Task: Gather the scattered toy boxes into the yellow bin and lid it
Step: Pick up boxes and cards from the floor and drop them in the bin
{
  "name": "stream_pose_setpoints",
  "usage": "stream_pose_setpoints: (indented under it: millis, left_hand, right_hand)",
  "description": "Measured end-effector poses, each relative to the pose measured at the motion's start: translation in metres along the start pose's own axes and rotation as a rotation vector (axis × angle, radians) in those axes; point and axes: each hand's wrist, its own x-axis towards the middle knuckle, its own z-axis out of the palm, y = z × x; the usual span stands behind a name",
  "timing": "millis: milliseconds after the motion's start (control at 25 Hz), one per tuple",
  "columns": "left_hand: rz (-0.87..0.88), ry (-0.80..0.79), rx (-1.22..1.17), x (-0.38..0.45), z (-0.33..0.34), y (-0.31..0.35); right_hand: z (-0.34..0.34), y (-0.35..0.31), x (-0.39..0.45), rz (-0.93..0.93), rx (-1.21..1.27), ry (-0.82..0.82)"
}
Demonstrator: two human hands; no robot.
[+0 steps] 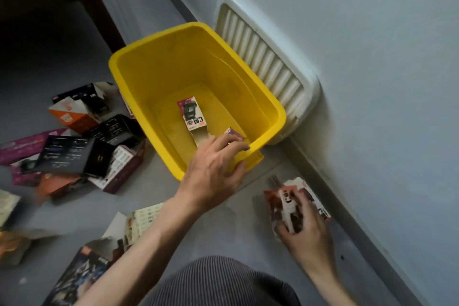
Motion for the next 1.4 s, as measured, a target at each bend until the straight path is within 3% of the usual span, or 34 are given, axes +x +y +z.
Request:
stream_pose_setpoints:
  millis: [80,160,280,400,480,600,680,800,880,960,1080,1200,1320,1400]
  left_hand:
    - [-0.216,0.19,-0.142,0.011,-0.012,-0.007]
    - [-0.402,0.379,-0.239,0.021,-0.027,-0.014]
    - [-0.467,0.579,-0.306,0.026,-0.045,-0.015]
    - [-0.439,0.562,-0.194,0.028,-0.049,-0.011]
    - [-0.43,0.45,-0.102,0.027,-0.043,-0.015]
    - [-0.381,0.371,-0.12,0.018,-0.034,-0.019]
    - [-0.351,0.378,-0.139,0.011,-0.033,-0.02]
    - [-0.413,0.39,-0.138,0.006,-0.039,-0.032]
    - [-0.43,0.351,-0.136,0.001,-0.042,-0.041]
    - [-0.409,0.295,-0.14,-0.004,-0.044,-0.045]
    - [-0.392,0.347,-0.152,-0.003,-0.046,-0.054]
    - [-0.455,0.524,-0.158,-0.006,-0.049,-0.057]
    - [-0.625,0.661,-0.222,-0.022,-0.052,-0.072]
    - [-0.774,0.625,-0.26,-0.045,-0.057,-0.101]
  right_hand:
    - [-0.03,-0.055,0.008,-0.108,0.443,0.269]
    - [-0.056,-0.113,0.025,-0.337,0.615,0.392]
    - [-0.072,-0.171,0.062,-0.519,0.464,0.435]
    - [-0.051,-0.144,0.078,-0.43,0.329,0.511]
    - [-0.022,-0.09,0.073,-0.251,0.182,0.464]
    - [0.02,-0.007,0.066,0.09,-0.205,0.078]
    - [0.032,0.027,0.067,0.113,-0.41,0.002]
    - [0.03,0.037,0.07,0.175,-0.429,-0.04]
    - [0.031,0.022,0.064,0.221,-0.275,-0.037]
    - [0.022,-0.01,0.052,0.1,0.015,0.179]
    - [-0.019,-0.079,0.041,-0.277,0.444,0.536]
    - [-0.044,-0.163,0.047,-0.607,0.499,0.497]
    - [-0.034,-0.233,0.063,-0.657,0.18,0.346]
    - [-0.013,-0.256,0.057,-0.752,0.138,0.281]
